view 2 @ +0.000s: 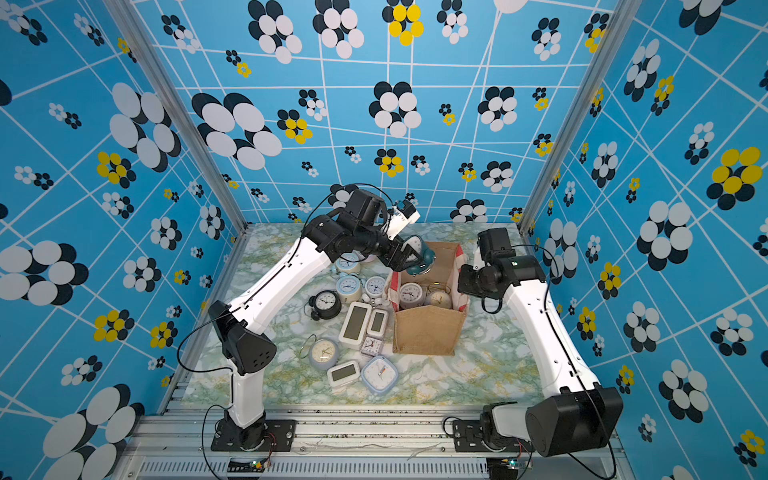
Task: Put the alarm clock into the canvas bag
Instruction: Place the alarm at the canvas bag.
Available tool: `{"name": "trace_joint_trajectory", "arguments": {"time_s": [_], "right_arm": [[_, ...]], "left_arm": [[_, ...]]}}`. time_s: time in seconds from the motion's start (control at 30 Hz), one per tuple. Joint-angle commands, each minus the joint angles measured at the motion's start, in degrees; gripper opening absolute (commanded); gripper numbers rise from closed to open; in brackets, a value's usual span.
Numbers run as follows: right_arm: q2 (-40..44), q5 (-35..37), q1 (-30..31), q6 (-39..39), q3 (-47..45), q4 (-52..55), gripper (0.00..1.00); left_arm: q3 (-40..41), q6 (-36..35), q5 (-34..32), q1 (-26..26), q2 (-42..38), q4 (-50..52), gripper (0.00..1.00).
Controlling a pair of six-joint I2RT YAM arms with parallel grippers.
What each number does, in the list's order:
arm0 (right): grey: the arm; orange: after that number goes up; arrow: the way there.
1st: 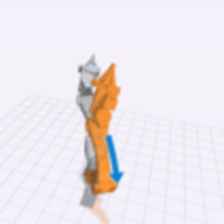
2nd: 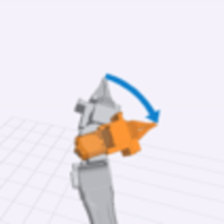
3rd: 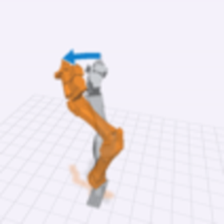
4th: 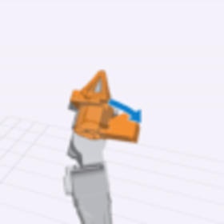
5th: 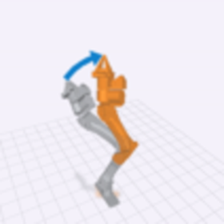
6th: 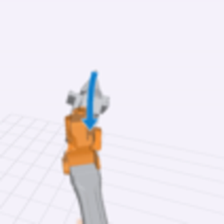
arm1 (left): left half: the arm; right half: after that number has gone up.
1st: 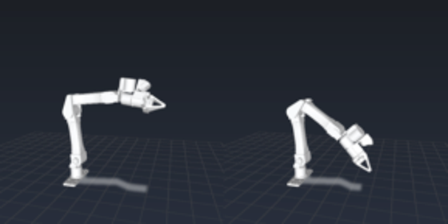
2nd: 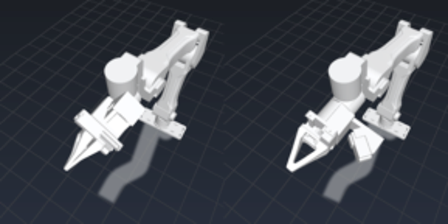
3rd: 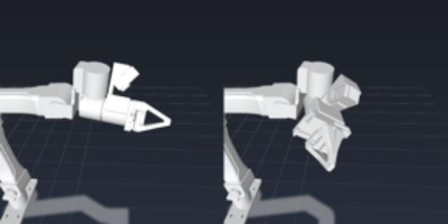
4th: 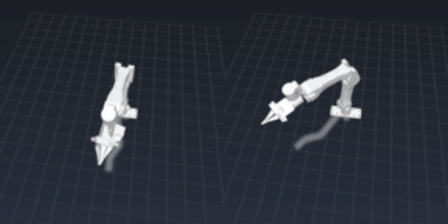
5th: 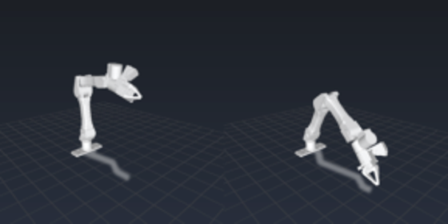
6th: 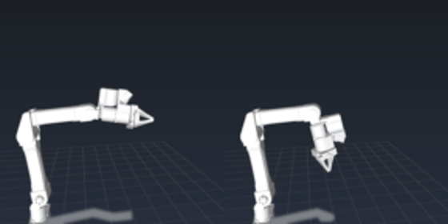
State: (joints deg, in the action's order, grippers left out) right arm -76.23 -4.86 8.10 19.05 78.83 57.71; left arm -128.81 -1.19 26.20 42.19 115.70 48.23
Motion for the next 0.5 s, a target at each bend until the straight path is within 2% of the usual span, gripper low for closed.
{"name": "trace_joint_trajectory", "arguments": {"time_s": [0.0,0.23,0.47], "right_arm": [[1.16,-0.31,-0.23,-0.68,-0.13,1.13,0.00],[2.22,-0.45,-0.26,-0.41,0.20,1.35,0.00],[3.09,-0.50,-0.27,0.26,0.88,1.35,0.00]], "left_arm": [[-3.08,-2.67,2.97,1.64,3.57,2.44,0.32],[-3.99,-4.15,7.34,4.28,9.17,4.18,0.29],[-3.17,-8.77,12.81,7.26,12.89,7.69,0.28]]}}
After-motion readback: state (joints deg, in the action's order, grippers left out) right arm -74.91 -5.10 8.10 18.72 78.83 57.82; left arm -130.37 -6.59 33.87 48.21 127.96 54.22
